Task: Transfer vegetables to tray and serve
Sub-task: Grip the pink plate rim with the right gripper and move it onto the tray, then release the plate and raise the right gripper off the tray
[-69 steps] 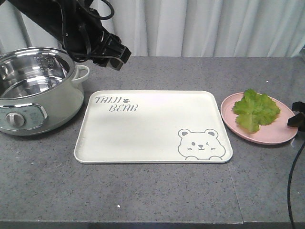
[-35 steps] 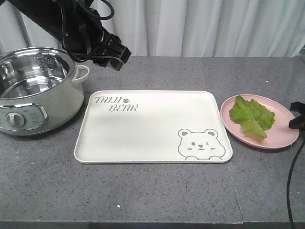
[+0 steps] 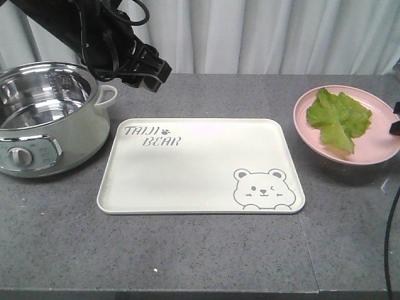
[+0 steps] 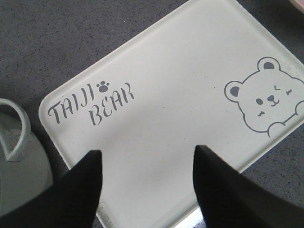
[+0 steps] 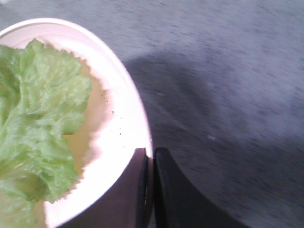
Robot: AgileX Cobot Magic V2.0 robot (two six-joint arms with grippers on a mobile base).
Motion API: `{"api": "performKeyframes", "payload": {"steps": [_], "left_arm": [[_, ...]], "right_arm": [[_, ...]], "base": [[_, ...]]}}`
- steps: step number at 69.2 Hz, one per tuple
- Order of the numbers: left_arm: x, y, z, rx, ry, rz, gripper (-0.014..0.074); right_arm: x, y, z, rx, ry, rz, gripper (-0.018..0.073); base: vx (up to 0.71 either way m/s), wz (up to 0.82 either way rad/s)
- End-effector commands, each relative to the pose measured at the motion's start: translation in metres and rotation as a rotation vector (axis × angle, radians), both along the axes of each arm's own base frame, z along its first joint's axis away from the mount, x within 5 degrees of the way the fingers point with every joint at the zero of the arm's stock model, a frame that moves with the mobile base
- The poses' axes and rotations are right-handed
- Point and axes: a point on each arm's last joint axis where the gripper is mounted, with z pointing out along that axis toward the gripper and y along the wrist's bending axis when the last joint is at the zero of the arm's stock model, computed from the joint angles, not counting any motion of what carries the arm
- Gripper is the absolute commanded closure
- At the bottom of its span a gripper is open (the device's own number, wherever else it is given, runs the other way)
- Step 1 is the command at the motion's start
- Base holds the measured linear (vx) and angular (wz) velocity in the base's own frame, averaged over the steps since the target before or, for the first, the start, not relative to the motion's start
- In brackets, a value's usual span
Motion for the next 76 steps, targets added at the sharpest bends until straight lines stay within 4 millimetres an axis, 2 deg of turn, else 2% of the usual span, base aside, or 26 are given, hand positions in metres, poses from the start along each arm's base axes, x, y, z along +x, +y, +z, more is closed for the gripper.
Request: {"api": "performKeyframes", "payload": {"steps": [1,11,19,27,36,46,57,67,76], "left_arm": [[-0.013,0.005,0.025,-0.050,-0.073,0.004,0.0178],[-0.013,0.005,0.025,-0.050,-0.073,0.005,0.0178],[-0.013,0.005,0.025,-0.050,-0.073,0.005,0.0178],[-0.013,0.006,0.025,-0.050,-0.072,0.005,0.0178],[-0.013,0.006,0.025,-0.050,-0.072,0.006,0.0181],[-0.013,0.006,0.025,-0.050,-0.072,0.006,0.0192],[-0.013,0.006,0.025,-0.048,-0.073,0.007,0.0210],[-0.013,0.006,0.025,-0.048,-0.073,0.007,0.0223],[-0.012,0.007,0.025,-0.033,-0.081,0.014,0.0227]], "right_arm": [[0.006,0.029,0.049,0.035,-0.129,0.105,0.0564],[0.021,0.085,0.074,0.029,-0.200,0.262,0.0564],[0.029,0.130,0.082,0.016,-0.243,0.334,0.0564],[0.035,0.169,0.075,0.018,-0.250,0.375,0.0562],[0.046,0.202,0.047,0.031,-0.191,0.441,0.0561],[0.055,0.228,0.011,0.023,-0.115,0.495,0.0545],[0.059,0.240,-0.013,-0.013,-0.061,0.536,0.0468],[0.059,0.239,-0.014,-0.033,-0.064,0.546,0.0321],[0.061,0.237,0.000,-0.064,-0.076,0.540,0.0152]], "base": [[0.00,0.00],[0.00,0.00],[0.00,0.00],[0.00,0.00],[0.00,0.00],[0.00,0.00],[0.00,0.00],[0.00,0.00],[0.00,0.00]]}}
